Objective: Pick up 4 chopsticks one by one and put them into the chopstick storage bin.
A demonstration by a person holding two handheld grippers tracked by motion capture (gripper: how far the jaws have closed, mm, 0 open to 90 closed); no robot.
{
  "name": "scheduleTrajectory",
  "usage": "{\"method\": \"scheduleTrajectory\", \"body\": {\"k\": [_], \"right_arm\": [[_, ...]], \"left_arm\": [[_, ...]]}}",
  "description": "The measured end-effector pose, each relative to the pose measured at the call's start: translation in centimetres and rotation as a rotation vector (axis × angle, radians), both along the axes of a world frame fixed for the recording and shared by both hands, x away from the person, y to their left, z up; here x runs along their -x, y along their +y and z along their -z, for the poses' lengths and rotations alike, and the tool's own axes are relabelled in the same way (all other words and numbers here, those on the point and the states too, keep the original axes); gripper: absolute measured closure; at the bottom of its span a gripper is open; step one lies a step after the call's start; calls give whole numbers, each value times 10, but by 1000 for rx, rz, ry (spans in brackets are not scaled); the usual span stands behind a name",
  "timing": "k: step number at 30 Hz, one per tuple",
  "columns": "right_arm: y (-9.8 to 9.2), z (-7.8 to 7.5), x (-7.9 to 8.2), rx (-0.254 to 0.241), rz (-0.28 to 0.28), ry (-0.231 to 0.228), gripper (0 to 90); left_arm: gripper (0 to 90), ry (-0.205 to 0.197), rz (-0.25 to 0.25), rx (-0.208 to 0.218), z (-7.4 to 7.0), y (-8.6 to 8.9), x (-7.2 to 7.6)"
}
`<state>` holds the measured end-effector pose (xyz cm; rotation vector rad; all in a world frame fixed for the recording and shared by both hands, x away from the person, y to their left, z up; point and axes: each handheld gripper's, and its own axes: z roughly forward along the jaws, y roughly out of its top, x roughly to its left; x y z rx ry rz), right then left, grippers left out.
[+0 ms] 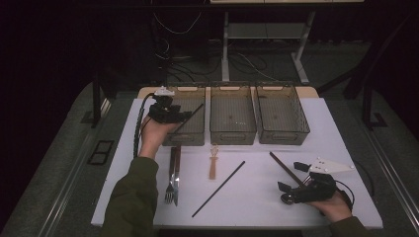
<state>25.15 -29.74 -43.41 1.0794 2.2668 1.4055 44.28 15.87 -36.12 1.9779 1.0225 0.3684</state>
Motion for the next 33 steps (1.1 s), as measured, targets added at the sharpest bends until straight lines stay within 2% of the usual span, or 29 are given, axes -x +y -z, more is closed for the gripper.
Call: {"method": "scheduleTrajectory", "body": {"k": [1, 4, 6, 14, 17, 19, 26, 27, 33], "right_arm": [[0, 0, 0, 1, 0, -1, 25], [0, 0, 0, 2, 0, 0, 25], [0, 0, 0, 0, 3, 0, 25], [-1, 0, 0, -3, 4, -1, 25], [-1, 0, 0, -4, 5, 0, 25], [-1, 0, 0, -3, 5, 0, 25], [-2, -1, 1, -3, 10, -4, 25], [-1, -1, 1, -4, 10, -3, 25], [-1, -1, 1, -2, 10, -5, 25]], "left_arm": [[387, -17, 13, 0, 0, 0, 3], [355, -31, 33, 13, -2, -1, 13], [322, -32, 48, 16, -2, -2, 18], [299, -36, 97, 48, 2, -3, 43], [276, -48, 111, 38, 5, -5, 52], [263, -54, 115, 48, 6, -5, 59], [157, -59, 128, 31, 13, -9, 83], [141, -62, 126, 39, 14, -10, 87], [134, -60, 145, 35, 26, -15, 108]]}}
